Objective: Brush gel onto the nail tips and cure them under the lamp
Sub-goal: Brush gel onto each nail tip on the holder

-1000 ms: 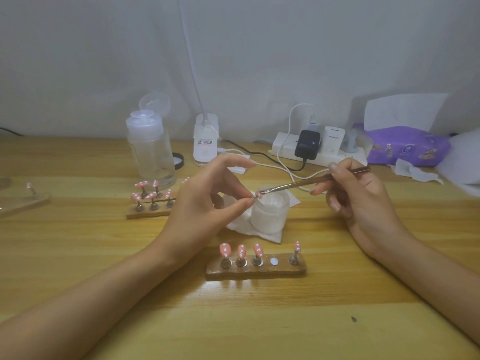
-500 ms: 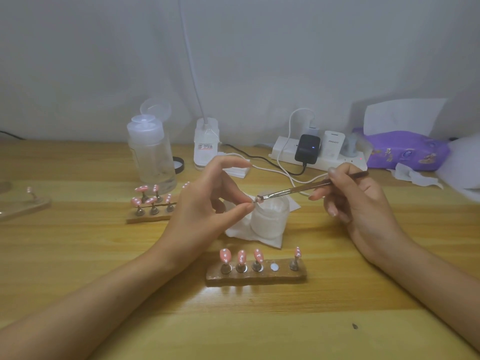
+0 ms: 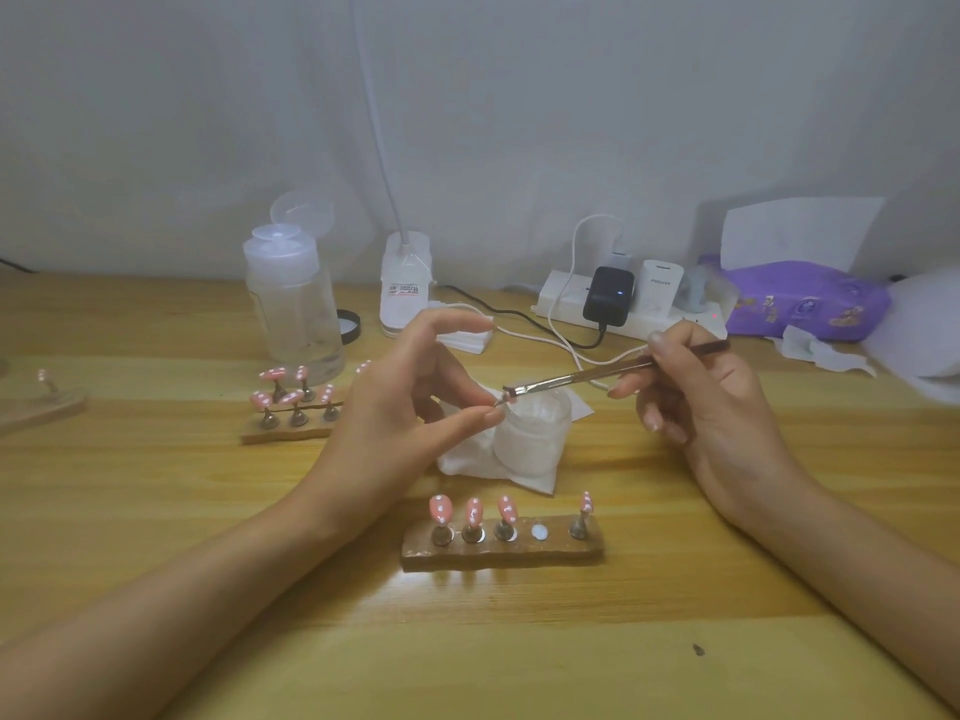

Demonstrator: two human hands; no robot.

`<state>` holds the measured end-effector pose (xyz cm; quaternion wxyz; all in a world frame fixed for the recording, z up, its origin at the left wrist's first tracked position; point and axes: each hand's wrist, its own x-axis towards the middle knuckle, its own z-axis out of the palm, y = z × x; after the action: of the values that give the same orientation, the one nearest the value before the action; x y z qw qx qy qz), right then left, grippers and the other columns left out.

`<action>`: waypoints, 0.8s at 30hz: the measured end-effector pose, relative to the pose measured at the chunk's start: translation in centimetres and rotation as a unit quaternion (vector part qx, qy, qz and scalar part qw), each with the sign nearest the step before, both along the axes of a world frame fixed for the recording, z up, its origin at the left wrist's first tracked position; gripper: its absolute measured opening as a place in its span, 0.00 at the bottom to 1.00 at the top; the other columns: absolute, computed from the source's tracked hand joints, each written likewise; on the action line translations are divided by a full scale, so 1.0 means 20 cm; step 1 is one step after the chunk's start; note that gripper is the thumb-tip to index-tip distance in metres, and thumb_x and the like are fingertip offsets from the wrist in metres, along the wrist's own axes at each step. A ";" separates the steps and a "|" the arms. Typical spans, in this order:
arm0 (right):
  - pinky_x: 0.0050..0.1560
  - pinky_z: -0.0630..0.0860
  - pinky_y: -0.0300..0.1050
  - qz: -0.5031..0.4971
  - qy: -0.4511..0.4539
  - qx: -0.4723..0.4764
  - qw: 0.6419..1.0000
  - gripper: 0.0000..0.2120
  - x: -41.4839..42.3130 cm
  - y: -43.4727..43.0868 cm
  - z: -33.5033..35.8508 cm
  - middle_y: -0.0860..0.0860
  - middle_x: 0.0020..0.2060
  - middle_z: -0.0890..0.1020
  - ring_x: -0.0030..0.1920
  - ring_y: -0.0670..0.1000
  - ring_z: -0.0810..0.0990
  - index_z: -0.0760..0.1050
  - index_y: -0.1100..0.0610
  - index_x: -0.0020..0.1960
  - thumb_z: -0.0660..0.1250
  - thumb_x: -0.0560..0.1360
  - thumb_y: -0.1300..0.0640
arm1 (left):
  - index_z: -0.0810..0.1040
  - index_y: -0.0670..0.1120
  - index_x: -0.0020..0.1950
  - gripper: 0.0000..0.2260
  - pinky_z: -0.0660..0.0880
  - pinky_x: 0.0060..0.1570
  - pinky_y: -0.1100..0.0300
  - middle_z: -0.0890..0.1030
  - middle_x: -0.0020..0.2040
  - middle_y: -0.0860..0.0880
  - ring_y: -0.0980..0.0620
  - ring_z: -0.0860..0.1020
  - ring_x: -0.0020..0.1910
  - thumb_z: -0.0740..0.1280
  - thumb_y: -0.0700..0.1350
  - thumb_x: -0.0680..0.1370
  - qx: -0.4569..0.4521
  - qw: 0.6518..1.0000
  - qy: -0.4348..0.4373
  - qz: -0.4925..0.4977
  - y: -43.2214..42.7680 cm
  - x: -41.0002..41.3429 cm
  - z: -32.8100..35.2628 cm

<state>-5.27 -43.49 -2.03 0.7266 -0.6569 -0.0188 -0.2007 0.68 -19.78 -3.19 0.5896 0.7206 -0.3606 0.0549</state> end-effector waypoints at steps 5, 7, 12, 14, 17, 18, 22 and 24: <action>0.21 0.63 0.32 -0.012 0.002 0.026 1.000 0.09 0.00 -0.01 0.00 0.54 0.32 0.84 0.22 0.46 0.70 0.72 0.51 0.38 0.66 0.74 0.49 | 0.73 0.56 0.65 0.23 0.79 0.40 0.62 0.82 0.39 0.51 0.53 0.84 0.43 0.74 0.48 0.71 -0.007 1.000 0.003 -0.008 0.00 0.00 0.00; 0.22 0.64 0.33 0.001 -0.001 0.018 1.000 0.10 0.00 0.00 0.01 0.54 0.33 0.84 0.23 0.46 0.72 0.74 0.47 0.35 0.66 0.75 0.48 | 0.73 0.56 0.65 0.24 0.78 0.40 0.63 0.82 0.39 0.51 0.53 0.84 0.42 0.74 0.49 0.71 -0.008 1.000 0.001 -0.009 0.00 0.01 0.00; 0.21 0.62 0.33 -0.029 0.015 0.021 0.999 0.15 0.00 0.00 0.01 0.55 0.32 0.84 0.22 0.46 0.70 0.75 0.47 0.32 0.64 0.78 0.53 | 0.73 0.57 0.65 0.24 0.80 0.41 0.59 0.82 0.38 0.52 0.53 0.83 0.41 0.75 0.47 0.71 -0.011 1.000 0.006 -0.008 0.00 0.01 -0.01; 0.22 0.63 0.34 -0.019 0.004 0.025 1.000 0.11 0.00 0.00 0.01 0.55 0.33 0.84 0.23 0.47 0.72 0.73 0.48 0.35 0.65 0.75 0.50 | 0.73 0.56 0.65 0.24 0.81 0.42 0.57 0.82 0.38 0.51 0.53 0.83 0.41 0.75 0.48 0.70 -0.010 1.000 0.008 -0.009 0.00 0.01 -0.01; 0.22 0.63 0.33 -0.011 0.000 0.001 1.000 0.10 0.00 0.00 0.00 0.55 0.33 0.84 0.23 0.47 0.72 0.71 0.53 0.38 0.64 0.76 0.50 | 0.73 0.56 0.65 0.25 0.81 0.43 0.56 0.82 0.38 0.52 0.53 0.83 0.41 0.75 0.50 0.70 -0.006 1.000 0.009 -0.007 0.00 0.00 -0.01; 0.21 0.62 0.33 -0.019 0.005 0.002 1.000 0.11 0.00 0.00 0.00 0.55 0.32 0.84 0.22 0.46 0.71 0.70 0.53 0.38 0.64 0.78 0.52 | 0.73 0.56 0.65 0.25 0.81 0.43 0.55 0.82 0.38 0.52 0.53 0.84 0.41 0.75 0.50 0.70 -0.004 1.000 0.010 -0.007 0.00 0.00 0.00; 0.22 0.63 0.33 -0.019 -0.002 0.022 1.000 0.10 0.00 -0.01 0.00 0.54 0.32 0.84 0.23 0.46 0.71 0.71 0.51 0.38 0.65 0.75 0.49 | 0.73 0.56 0.65 0.25 0.81 0.44 0.53 0.82 0.38 0.51 0.52 0.83 0.42 0.75 0.49 0.70 -0.001 1.000 0.010 -0.003 0.00 0.00 0.00; 0.22 0.64 0.33 -0.005 -0.002 0.005 1.000 0.10 0.00 0.00 0.00 0.55 0.33 0.84 0.23 0.46 0.72 0.74 0.49 0.36 0.65 0.75 0.49 | 0.73 0.55 0.66 0.25 0.81 0.44 0.52 0.82 0.38 0.51 0.52 0.83 0.41 0.75 0.50 0.70 0.000 1.000 0.009 -0.002 0.00 0.00 0.00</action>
<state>-5.29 -43.42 -1.99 0.7291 -0.6527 -0.0157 -0.2054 0.62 -19.77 -3.16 0.5929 0.7203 -0.3570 0.0469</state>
